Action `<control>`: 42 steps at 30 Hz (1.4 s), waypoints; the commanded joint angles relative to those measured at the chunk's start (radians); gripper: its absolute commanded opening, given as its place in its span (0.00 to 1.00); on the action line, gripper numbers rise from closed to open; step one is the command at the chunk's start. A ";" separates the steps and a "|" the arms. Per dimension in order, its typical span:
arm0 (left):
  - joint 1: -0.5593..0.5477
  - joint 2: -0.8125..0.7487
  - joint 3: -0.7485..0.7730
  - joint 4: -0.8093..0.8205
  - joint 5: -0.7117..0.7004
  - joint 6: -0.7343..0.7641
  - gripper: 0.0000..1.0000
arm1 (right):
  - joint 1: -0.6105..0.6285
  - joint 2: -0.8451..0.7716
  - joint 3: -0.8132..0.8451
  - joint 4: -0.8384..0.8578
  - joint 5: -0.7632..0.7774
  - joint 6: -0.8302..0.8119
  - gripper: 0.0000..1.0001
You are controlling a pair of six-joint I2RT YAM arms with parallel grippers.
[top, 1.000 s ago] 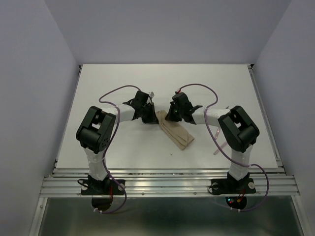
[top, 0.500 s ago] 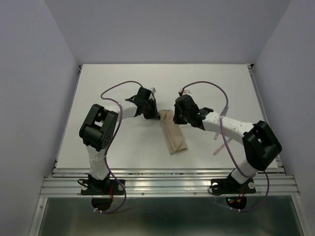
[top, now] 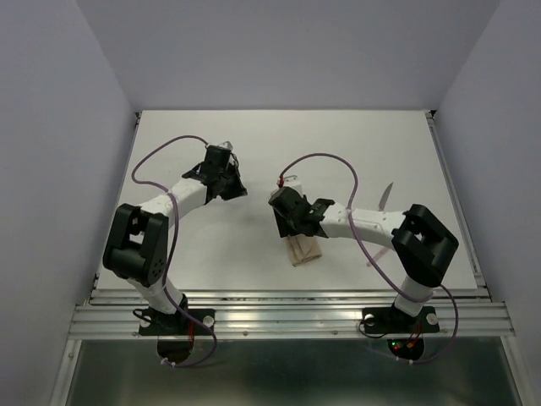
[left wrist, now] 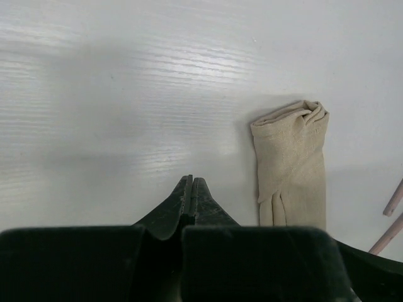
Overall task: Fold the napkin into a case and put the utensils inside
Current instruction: Smooth out the smaller rectangle-folded napkin at the center of the board.
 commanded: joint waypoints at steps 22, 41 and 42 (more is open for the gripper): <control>0.018 -0.125 -0.181 0.040 0.019 -0.036 0.00 | 0.048 0.131 0.081 -0.006 0.033 0.027 0.30; -0.055 -0.118 -0.253 0.103 0.059 -0.072 0.00 | 0.048 0.162 0.154 -0.040 0.056 0.073 0.30; -0.055 -0.121 -0.255 0.103 0.059 -0.071 0.00 | 0.057 0.152 0.157 -0.051 0.057 0.073 0.34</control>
